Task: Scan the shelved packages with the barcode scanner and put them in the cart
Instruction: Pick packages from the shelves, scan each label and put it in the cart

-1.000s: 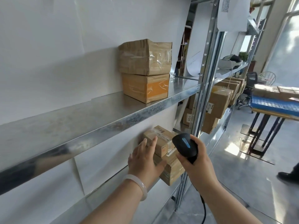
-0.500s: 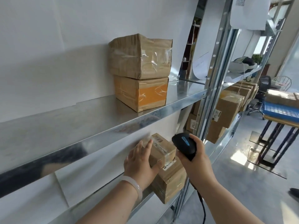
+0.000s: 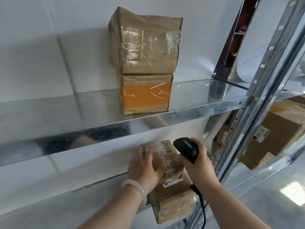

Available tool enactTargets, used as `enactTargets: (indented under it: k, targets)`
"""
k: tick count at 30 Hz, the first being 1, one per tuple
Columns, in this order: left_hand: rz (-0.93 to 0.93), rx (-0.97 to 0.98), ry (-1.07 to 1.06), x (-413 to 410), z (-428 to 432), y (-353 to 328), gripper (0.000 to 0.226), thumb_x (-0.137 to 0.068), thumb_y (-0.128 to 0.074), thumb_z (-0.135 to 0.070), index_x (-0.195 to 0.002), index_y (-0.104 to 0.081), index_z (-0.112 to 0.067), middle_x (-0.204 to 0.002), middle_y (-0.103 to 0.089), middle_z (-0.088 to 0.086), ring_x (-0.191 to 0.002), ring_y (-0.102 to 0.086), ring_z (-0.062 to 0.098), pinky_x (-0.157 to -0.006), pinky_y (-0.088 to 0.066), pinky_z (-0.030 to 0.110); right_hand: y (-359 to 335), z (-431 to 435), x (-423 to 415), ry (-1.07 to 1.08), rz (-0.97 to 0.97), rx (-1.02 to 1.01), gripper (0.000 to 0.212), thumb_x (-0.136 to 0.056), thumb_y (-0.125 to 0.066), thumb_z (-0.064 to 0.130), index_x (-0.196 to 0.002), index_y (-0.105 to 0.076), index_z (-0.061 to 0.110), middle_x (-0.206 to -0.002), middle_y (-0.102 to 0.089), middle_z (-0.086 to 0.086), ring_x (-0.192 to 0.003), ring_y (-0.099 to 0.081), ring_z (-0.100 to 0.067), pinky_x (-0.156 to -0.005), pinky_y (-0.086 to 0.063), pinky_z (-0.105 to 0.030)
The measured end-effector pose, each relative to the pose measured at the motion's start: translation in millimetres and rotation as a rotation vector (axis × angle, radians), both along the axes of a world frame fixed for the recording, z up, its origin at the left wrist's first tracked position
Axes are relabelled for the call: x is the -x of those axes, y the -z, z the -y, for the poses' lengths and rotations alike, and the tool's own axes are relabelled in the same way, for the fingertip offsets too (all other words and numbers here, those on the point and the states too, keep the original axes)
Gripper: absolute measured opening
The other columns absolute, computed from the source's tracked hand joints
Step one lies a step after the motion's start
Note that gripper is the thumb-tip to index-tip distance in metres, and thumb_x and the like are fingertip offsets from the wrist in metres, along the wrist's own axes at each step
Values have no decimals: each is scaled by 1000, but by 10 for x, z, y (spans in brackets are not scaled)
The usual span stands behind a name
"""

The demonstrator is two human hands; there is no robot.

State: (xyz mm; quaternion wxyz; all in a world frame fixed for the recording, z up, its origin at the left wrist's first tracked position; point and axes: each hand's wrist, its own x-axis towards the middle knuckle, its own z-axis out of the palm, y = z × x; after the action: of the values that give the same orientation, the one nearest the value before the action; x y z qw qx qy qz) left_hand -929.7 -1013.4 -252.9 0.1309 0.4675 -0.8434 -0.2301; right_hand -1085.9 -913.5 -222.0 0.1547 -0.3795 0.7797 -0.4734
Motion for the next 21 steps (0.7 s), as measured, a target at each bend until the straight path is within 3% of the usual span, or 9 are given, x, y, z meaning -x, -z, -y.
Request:
enactTargets:
  k: [4,7,9,13,15,18,21]
  targets:
    - [-3,-105,-26,74,-1,18,83,-88,-40,-73,-155,-8,-36,-160,-22,1,-145,-25,28,-118,-29,43,7,121,130,-54,32,-27,64,-87,-70,31,-139,-33,39,-112,-51,8,-91,-64,-22,-74,-58,-39]
    - [-71,-186,-31,114,-30,9,82,-90,-46,-68,-156,-13,-31,-158,-24,-5,-142,-32,23,-115,-34,38,22,180,172,-86,48,-59,64,-85,-72,33,-137,-36,38,-108,-51,9,-86,-65,-22,-72,-59,-41]
    - [-118,-226,-36,131,-20,22,85,-89,-49,-67,-156,-11,-31,-159,-20,-7,-143,-31,23,-115,-36,40,33,191,168,-93,61,-56,63,-84,-73,33,-136,-37,38,-107,-52,9,-86,-65,-20,-69,-59,-38]
    - [-181,-201,-23,125,-44,-32,87,-91,-57,-56,-158,-8,-28,-162,-13,-4,-147,-23,22,-119,-29,38,-22,126,89,-85,59,-1,62,-84,-73,32,-136,-39,36,-108,-56,8,-83,-61,-12,-59,-50,-20]
    - [-226,-176,-14,86,-55,-79,87,-92,-59,-51,-158,-8,-27,-164,-10,-4,-149,-19,21,-120,-26,37,-68,74,19,-78,72,43,61,-84,-74,32,-135,-39,37,-106,-56,10,-85,-63,-14,-62,-54,-24]
    - [-331,-147,-28,-42,-62,-95,88,-90,-63,-46,-157,-10,-29,-161,-13,-6,-147,-23,22,-118,-33,40,-155,11,-150,-77,88,96,59,-84,-73,33,-131,-39,41,-106,-56,12,-85,-66,-18,-65,-56,-28]
    - [-469,-193,-69,-235,-86,-114,89,-86,-69,-43,-156,-15,-31,-154,-21,-6,-142,-31,23,-113,-40,39,-246,-51,-425,-120,71,155,58,-85,-73,29,-126,-36,47,-105,-54,21,-87,-63,-7,-61,-50,-13]
